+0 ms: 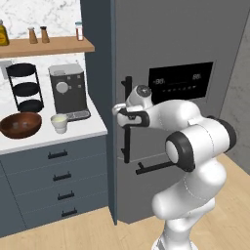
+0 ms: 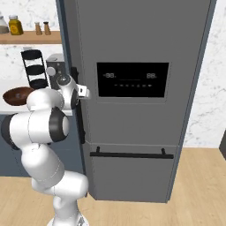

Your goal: Grab a lemon wedge from the fridge and one ice cube from the ice bowl, and put them in the glass of lemonade.

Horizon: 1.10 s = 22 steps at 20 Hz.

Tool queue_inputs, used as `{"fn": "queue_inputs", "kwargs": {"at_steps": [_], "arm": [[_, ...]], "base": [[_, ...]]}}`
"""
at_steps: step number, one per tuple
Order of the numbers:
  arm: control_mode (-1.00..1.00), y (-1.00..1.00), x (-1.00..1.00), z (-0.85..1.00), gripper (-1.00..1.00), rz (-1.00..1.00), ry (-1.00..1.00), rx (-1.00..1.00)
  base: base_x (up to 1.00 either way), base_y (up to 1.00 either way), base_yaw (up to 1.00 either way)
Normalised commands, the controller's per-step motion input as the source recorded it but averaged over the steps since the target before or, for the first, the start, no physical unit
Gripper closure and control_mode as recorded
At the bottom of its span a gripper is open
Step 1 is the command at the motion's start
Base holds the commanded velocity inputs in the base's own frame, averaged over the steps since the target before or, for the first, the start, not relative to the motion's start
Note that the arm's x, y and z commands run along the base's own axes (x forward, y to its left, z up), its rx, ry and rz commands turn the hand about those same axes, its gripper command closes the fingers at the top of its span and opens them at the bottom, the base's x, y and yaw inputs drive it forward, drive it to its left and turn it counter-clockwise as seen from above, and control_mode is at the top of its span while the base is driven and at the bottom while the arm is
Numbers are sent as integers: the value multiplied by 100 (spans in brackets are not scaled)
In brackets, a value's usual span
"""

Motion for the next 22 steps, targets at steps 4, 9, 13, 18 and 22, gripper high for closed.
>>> {"fn": "queue_inputs", "kwargs": {"at_steps": [4,9,13,18,22], "arm": [[-100,-9,20,0,100,0,0,-1],[-100,-46,-18,2,100,-5,3,0],[-100,-66,-54,5,100,-7,3,2],[-100,-71,-72,10,100,-8,2,6],[-100,-84,-91,10,100,-8,0,10]], "base": [[0,0,0],[0,0,0],[0,0,0],[0,0,0],[0,0,0]]}}
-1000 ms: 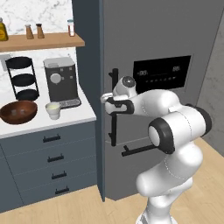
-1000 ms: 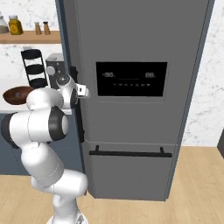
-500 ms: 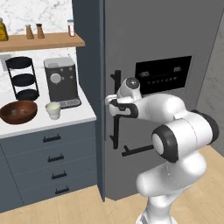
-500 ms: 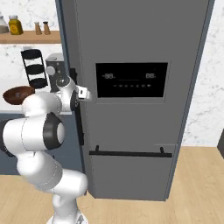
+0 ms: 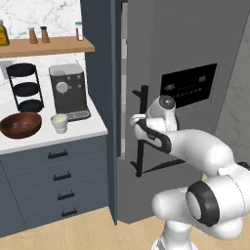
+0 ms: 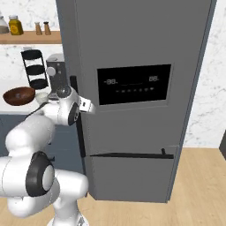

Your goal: Grab a lemon wedge from the fridge and one ice cube from the ice bowl, and put them in the glass of lemonade.

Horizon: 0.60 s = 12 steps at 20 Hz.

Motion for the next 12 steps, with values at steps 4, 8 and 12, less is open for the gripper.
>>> {"fn": "queue_inputs", "kwargs": {"at_steps": [4,8,12], "arm": [[-100,-94,-100,1,100,-9,0,13],[-100,-93,-93,0,100,-10,0,10],[-100,-91,-89,0,100,-11,1,9]], "base": [[0,0,0],[0,0,0],[0,0,0]]}}
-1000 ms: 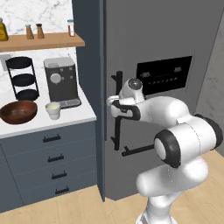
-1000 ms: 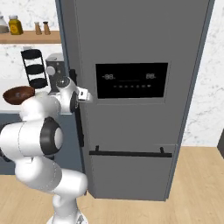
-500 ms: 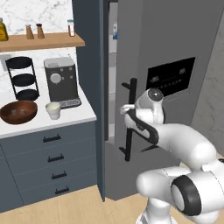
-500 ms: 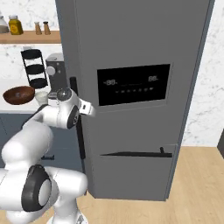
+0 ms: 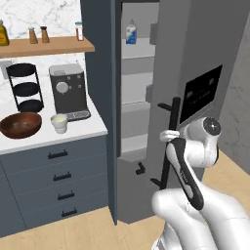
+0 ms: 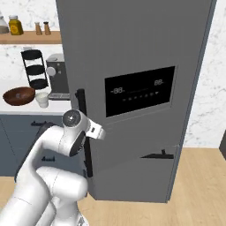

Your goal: Grab a lemon wedge from the fridge and one ice cube from the ice bowl, and put them in the glass of lemonade.

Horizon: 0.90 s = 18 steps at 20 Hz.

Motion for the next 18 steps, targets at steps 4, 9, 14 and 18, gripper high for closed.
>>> {"fn": "queue_inputs", "kwargs": {"at_steps": [4,9,14,18], "arm": [[-100,-87,-93,5,100,-14,3,8],[-100,-65,-61,21,-100,-20,10,3],[-100,-10,-89,77,-100,-6,-1,0],[-100,3,-100,100,-100,0,-13,0]], "base": [[0,0,0],[0,0,0],[0,0,0],[0,0,0]]}}
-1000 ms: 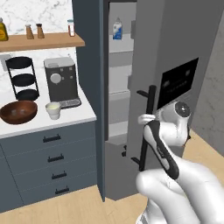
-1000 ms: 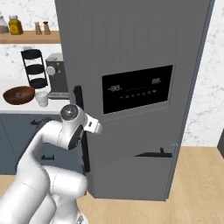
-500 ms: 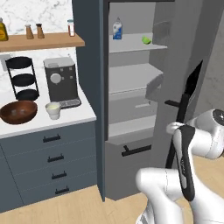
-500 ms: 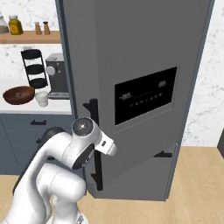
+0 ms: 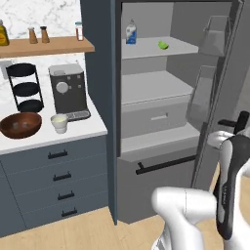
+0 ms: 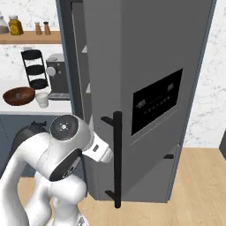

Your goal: Grab a lemon wedge from the fridge and one ice cube from the ice bowl, and put them in the glass of lemonade.

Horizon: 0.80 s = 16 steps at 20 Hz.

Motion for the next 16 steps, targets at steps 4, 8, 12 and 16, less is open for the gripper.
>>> {"fn": "queue_inputs", "kwargs": {"at_steps": [4,8,12,16], "arm": [[-100,62,-57,82,-100,-1,-5,-14],[-100,70,82,13,-100,-19,11,-36],[-100,16,100,14,-100,-36,20,-42],[-100,-4,100,-1,-100,-35,22,-37]], "base": [[0,0,0],[0,0,0],[0,0,0],[0,0,0]]}}
